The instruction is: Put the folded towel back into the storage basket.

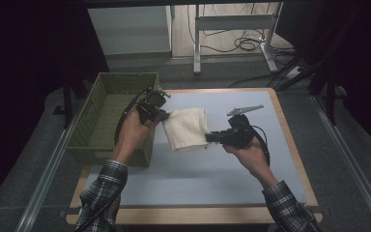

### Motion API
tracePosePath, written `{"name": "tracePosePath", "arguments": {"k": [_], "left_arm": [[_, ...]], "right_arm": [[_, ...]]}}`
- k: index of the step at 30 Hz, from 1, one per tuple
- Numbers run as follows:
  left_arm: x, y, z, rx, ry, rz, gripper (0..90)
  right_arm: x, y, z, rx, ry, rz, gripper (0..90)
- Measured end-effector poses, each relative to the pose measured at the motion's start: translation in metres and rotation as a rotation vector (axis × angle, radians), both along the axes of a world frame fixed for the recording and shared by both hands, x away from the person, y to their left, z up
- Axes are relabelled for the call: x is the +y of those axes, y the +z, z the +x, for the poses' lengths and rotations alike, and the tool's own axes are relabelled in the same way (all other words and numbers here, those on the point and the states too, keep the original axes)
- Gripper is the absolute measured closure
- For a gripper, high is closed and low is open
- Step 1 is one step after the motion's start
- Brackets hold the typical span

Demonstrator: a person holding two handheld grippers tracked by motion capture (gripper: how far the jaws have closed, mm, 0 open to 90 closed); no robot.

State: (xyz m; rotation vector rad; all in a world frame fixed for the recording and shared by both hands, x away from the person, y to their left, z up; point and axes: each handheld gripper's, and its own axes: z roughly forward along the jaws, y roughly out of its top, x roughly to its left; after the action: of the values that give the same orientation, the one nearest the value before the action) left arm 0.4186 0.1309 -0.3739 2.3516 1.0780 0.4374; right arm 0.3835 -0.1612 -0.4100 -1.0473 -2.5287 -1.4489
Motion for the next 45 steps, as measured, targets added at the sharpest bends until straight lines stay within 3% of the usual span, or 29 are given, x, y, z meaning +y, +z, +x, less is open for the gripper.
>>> {"name": "tracePosePath", "arguments": {"k": [11,27,38,45], "left_arm": [[0.036,0.018,-0.003,-0.035,0.056,0.003,83.3],[0.092,0.026,-0.005,-0.060,0.179,0.029,83.5],[0.132,0.025,-0.011,-0.068,0.276,0.047,83.5],[0.155,0.014,-0.016,-0.055,0.314,0.060,83.5]], "right_arm": [[0.034,0.020,0.012,-0.007,0.012,0.007,80.1],[0.102,0.024,0.024,-0.011,0.043,0.006,80.1],[0.153,0.017,0.024,-0.015,0.060,0.011,80.0],[0.195,0.003,0.022,0.009,0.066,-0.030,80.0]]}}
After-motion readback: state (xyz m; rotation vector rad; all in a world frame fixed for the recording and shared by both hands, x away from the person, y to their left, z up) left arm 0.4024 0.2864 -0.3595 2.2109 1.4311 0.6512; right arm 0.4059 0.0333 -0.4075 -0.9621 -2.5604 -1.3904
